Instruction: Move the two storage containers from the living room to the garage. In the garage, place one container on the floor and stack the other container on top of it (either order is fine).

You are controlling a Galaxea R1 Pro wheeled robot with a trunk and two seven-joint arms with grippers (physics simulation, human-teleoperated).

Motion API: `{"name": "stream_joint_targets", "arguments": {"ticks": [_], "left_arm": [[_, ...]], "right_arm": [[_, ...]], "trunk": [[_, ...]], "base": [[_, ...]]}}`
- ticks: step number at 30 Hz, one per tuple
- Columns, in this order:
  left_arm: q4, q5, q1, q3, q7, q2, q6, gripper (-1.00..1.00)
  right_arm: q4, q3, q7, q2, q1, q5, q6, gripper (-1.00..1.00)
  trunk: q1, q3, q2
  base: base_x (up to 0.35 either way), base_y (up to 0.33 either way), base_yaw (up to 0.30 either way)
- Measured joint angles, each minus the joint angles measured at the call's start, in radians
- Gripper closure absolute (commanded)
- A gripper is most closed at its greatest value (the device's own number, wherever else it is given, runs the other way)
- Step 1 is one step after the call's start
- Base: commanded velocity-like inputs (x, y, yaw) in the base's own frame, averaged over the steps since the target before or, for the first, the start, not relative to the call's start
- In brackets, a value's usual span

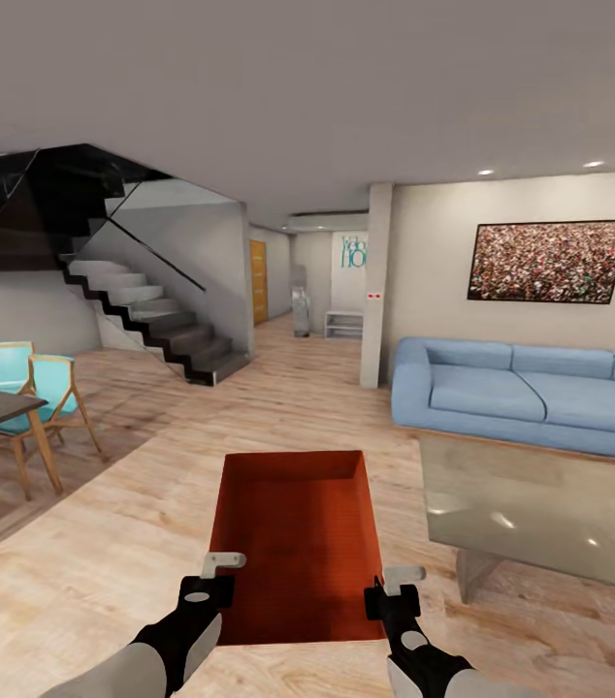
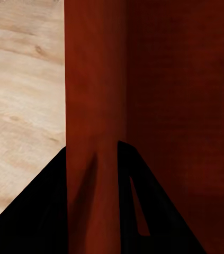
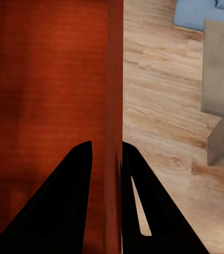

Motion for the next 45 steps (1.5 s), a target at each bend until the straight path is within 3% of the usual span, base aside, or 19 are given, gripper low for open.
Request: {"name": "stream_joint_targets", "arguments": {"ticks": [45], "left_arm": [[-0.003, -0.001, 0.0, 0.001, -0.003, 0.002, 0.0, 1.0]], "right_arm": [[0.0, 0.001, -0.004, 0.002, 0.0, 0.001, -0.002, 1.0]], "trunk": [[0.0, 0.0, 0.0]], "base": [[0.321, 0.0, 0.0]]}}
